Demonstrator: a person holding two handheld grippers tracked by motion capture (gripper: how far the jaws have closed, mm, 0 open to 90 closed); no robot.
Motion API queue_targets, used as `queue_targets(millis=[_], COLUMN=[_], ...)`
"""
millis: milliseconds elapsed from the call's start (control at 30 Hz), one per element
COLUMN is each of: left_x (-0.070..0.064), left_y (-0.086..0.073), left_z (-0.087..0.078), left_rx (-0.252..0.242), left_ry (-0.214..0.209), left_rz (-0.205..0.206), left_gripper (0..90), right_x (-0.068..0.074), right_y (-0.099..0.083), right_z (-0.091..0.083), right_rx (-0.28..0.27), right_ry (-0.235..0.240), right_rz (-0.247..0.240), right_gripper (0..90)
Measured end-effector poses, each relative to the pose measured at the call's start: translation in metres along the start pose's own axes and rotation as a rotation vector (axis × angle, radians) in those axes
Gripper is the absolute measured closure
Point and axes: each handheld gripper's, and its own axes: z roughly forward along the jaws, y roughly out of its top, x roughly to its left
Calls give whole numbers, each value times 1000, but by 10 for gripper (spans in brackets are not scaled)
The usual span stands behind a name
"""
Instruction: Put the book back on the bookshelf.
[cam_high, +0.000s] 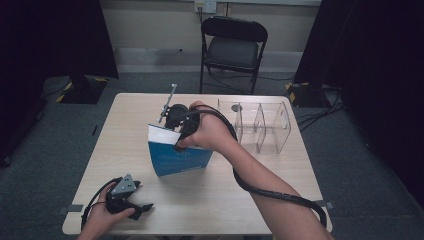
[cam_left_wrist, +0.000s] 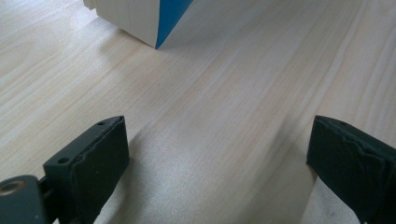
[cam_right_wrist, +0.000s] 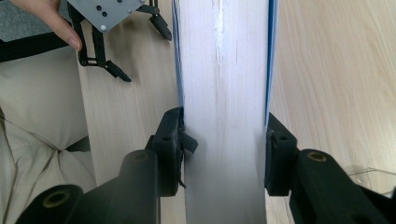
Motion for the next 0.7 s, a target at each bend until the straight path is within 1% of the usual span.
queue_targets(millis=[233,267,400,633,700], left_x=[0,0,0,-1,0], left_y=[0,0,0,0,0], left_z=[0,0,0,0,0], left_rx=[0,-1,0,0,6], left_ry=[0,0,0,-4,-4], left_rz=[0,0,-1,-9,1], left_gripper=[50,50,50,50,50], right_x=[-8,-9,-15,-25,-26], right_y=[2,2,3,7,7], right_z=[1,1,1,4,4], right_rx=[-25,-26,-39,-48,-51], right_ry=[-9,-5,-2,8,10], right_rz=[12,7,22,10,15], right_gripper=[571,570,567,557,555])
